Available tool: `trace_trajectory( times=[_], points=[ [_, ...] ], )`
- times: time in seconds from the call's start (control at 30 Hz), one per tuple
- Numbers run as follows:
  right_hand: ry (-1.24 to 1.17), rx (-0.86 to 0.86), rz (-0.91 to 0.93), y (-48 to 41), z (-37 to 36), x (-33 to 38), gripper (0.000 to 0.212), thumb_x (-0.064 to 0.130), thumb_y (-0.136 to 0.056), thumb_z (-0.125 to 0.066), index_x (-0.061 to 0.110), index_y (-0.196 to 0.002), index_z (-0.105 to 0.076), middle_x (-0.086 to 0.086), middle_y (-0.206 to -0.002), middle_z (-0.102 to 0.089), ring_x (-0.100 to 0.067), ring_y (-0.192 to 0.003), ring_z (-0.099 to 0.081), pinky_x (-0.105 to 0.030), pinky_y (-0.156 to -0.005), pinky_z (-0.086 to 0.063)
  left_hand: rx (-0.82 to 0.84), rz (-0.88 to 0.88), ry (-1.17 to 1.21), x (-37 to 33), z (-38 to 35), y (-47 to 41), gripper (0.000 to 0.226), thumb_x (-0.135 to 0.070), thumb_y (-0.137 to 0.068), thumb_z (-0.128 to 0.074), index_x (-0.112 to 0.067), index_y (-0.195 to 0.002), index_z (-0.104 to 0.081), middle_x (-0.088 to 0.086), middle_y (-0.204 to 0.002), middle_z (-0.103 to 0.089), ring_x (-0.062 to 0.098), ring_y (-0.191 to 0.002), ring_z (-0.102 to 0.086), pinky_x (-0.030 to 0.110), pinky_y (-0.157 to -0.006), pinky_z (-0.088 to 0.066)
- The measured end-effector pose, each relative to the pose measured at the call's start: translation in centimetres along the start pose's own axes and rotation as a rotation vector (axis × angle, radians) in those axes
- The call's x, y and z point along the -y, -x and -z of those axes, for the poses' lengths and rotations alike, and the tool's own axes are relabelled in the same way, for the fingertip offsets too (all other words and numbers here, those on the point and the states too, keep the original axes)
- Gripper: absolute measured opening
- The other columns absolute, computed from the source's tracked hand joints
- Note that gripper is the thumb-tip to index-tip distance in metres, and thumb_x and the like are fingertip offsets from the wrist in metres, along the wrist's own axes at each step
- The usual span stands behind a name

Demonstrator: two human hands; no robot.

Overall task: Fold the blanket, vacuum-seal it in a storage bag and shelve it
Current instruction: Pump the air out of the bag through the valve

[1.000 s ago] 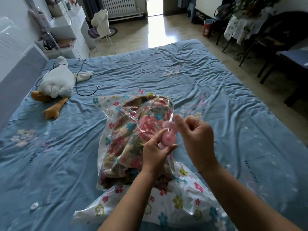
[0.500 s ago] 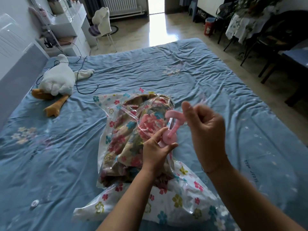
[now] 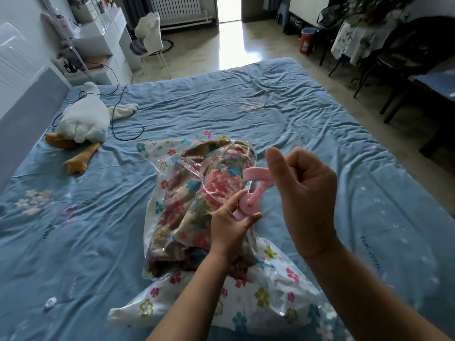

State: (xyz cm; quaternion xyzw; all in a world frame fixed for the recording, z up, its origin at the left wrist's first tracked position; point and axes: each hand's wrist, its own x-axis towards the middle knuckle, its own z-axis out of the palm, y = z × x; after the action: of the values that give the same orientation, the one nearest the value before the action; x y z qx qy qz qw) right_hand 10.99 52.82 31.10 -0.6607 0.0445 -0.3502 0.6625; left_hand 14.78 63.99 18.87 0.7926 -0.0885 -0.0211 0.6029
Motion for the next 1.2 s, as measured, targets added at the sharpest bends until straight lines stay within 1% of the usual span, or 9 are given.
trace_trajectory(
  times=[0.17,0.23,0.43,0.53,0.63,0.73,0.93,1.1,1.2],
  points=[
    [0.399,0.183,-0.190,2.6,0.9,-6.0,0.054,0.066,-0.083,-0.056,0.024,-0.055,-0.036,0.009,-0.046,-0.043,-0.004,-0.045,-0.041,-0.034,-0.049,-0.034,0.016,0.001,-0.008,-0.1,-0.1,0.7,0.051,-0.020,-0.069,-0.085,-0.021,-0.117,-0.068,-0.006,-0.112,-0.071,0.003,-0.106,-0.066,0.030,-0.093,-0.054],
    [0.532,0.270,-0.315,2.5,1.2,-7.7,0.055,0.066,-0.079,-0.058,0.021,-0.053,-0.042,0.009,-0.047,-0.040,-0.005,-0.046,-0.036,-0.031,-0.054,-0.034,0.022,0.002,-0.001,-0.3,0.0,0.8,0.049,-0.015,-0.070,-0.084,-0.026,-0.114,-0.067,-0.010,-0.109,-0.071,-0.002,-0.103,-0.065,0.022,-0.091,-0.053],
    [0.070,0.018,0.041,-0.4,0.0,-0.3,0.054,0.043,-0.087,-0.065,0.013,-0.055,-0.034,-0.026,-0.054,-0.056,-0.038,-0.054,-0.060,-0.040,-0.049,-0.035,0.024,-0.012,-0.019,-0.3,0.4,-0.3,0.071,-0.038,-0.066,-0.085,-0.017,-0.129,-0.061,-0.003,-0.121,-0.068,0.009,-0.113,-0.064,0.039,-0.097,-0.052],
    [0.159,0.045,0.017,0.7,0.1,-2.1,0.050,0.053,-0.088,-0.060,0.021,-0.059,-0.034,-0.025,-0.057,-0.060,-0.041,-0.059,-0.063,-0.047,-0.049,-0.042,0.019,-0.010,-0.028,-0.1,0.1,-0.1,0.071,-0.044,-0.064,-0.082,-0.019,-0.128,-0.061,-0.004,-0.121,-0.068,0.008,-0.113,-0.063,0.039,-0.097,-0.053],
    [0.497,0.203,-0.173,2.3,1.2,-7.1,0.060,0.075,-0.079,-0.049,0.022,-0.054,-0.034,0.004,-0.045,-0.042,-0.011,-0.047,-0.051,-0.036,-0.048,-0.037,0.035,-0.016,-0.038,-0.1,-0.1,0.3,0.051,-0.026,-0.069,-0.085,-0.025,-0.117,-0.068,-0.008,-0.110,-0.072,0.004,-0.104,-0.067,0.035,-0.091,-0.055],
    [0.509,0.209,-0.207,2.1,1.3,-6.7,0.064,0.071,-0.078,-0.059,0.017,-0.051,-0.039,0.008,-0.047,-0.038,-0.007,-0.046,-0.033,-0.033,-0.050,-0.035,0.027,-0.016,-0.017,-0.1,0.2,0.3,0.050,-0.021,-0.069,-0.085,-0.027,-0.116,-0.067,-0.009,-0.110,-0.072,0.003,-0.104,-0.067,0.033,-0.091,-0.055],
    [0.034,0.008,0.034,0.1,0.1,-0.2,0.056,0.042,-0.088,-0.065,0.005,-0.057,-0.036,-0.033,-0.057,-0.055,-0.041,-0.049,-0.054,-0.046,-0.048,-0.039,0.011,-0.019,-0.019,0.2,0.2,-0.1,0.067,-0.025,-0.067,-0.087,-0.021,-0.128,-0.061,-0.003,-0.123,-0.067,0.007,-0.115,-0.062,0.038,-0.099,-0.051],
    [0.468,0.186,-0.270,2.8,1.3,-7.2,0.060,0.076,-0.072,-0.053,0.022,-0.052,-0.036,0.009,-0.048,-0.037,-0.006,-0.046,-0.033,-0.034,-0.050,-0.035,0.028,-0.025,-0.028,0.1,-0.2,0.5,0.052,-0.017,-0.069,-0.085,-0.036,-0.113,-0.066,-0.015,-0.107,-0.071,-0.003,-0.101,-0.065,0.018,-0.087,-0.053],
    [0.369,0.140,-0.195,2.2,1.1,-5.5,0.057,0.062,-0.080,-0.064,0.020,-0.051,-0.038,0.006,-0.045,-0.037,-0.005,-0.046,-0.031,-0.026,-0.048,-0.033,0.024,-0.028,-0.028,-0.1,0.1,0.4,0.052,-0.023,-0.069,-0.086,-0.027,-0.117,-0.067,-0.009,-0.110,-0.071,0.003,-0.105,-0.066,0.028,-0.091,-0.055]
  ],
)
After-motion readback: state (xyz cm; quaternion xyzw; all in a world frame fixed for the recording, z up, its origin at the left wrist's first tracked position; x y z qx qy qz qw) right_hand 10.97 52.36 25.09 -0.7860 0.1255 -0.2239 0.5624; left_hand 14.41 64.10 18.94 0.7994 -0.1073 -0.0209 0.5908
